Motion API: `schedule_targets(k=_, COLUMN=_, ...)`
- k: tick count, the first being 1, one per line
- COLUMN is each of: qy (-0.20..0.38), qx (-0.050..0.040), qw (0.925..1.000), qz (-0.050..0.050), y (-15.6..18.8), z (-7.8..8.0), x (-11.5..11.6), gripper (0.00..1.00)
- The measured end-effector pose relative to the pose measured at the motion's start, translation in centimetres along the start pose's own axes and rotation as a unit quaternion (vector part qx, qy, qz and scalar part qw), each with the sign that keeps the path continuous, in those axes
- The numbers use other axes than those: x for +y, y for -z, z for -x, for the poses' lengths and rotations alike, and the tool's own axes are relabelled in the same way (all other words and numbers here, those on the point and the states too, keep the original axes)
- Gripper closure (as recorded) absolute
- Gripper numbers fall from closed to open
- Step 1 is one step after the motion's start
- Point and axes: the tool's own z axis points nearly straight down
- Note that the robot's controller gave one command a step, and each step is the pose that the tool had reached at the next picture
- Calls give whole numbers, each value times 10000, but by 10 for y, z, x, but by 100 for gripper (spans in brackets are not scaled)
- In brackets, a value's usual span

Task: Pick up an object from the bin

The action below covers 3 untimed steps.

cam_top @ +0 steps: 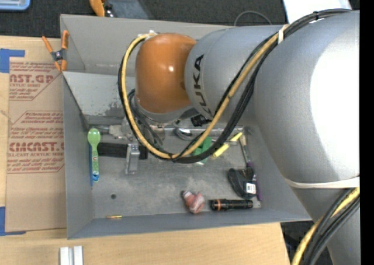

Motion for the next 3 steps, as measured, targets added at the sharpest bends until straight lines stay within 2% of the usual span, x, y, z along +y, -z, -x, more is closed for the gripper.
schedule_targets(k=1, qy=419, qx=43, qw=9991, qz=-16, y=-39, z=5, x=15, gripper=0)
schedule_targets(k=2, qy=273, qx=-8, qw=9996, qz=23, y=-84, z=-4, x=-2, gripper=0)
schedule_targets(k=3, qy=98, qx=-9, qw=9999, qz=25, y=-80, z=-9, x=-6, gripper=100)
